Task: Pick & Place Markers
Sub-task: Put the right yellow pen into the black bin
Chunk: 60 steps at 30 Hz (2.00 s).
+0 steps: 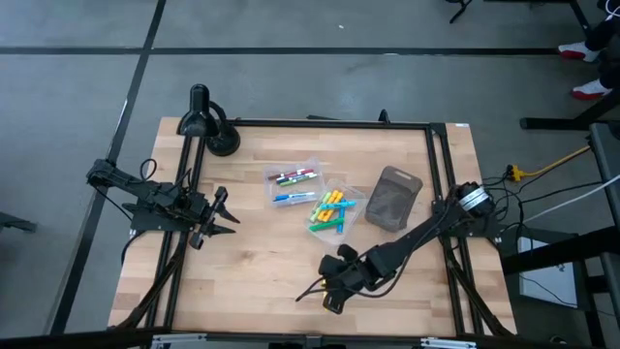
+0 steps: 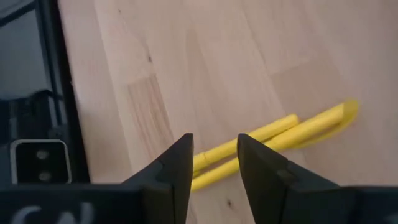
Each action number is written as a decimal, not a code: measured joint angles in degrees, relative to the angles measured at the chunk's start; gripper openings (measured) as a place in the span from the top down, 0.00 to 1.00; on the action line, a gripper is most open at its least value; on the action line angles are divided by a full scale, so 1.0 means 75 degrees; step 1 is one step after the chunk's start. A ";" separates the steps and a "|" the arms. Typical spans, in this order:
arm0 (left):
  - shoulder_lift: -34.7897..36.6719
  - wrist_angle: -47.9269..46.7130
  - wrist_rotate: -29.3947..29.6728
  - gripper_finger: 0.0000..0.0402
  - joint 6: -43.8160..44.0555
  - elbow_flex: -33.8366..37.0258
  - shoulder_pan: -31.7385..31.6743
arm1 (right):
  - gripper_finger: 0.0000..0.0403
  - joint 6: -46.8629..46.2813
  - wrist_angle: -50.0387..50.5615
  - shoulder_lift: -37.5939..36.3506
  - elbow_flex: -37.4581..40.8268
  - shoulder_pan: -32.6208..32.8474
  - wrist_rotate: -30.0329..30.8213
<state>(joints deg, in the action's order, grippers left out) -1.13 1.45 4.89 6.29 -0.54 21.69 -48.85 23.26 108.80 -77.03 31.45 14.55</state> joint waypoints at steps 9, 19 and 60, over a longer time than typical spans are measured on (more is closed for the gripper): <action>0.0000 0.0002 0.0003 0.68 0.0000 0.0000 0.0000 | 0.72 -0.0057 0.0028 0.0239 0.0000 0.0017 0.0204; 0.0000 0.0002 0.0002 0.68 -0.0001 0.0000 0.0000 | 0.72 0.0194 -0.0229 0.0355 0.0000 -0.0016 0.0318; 0.0000 0.0003 -0.0003 0.68 0.0000 0.0000 0.0002 | 0.72 0.0567 0.0479 0.0360 0.0006 -0.0001 0.0010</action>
<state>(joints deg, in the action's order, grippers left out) -1.13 1.48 4.86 6.29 -0.54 21.71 -44.60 26.84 111.49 -76.99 31.44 14.62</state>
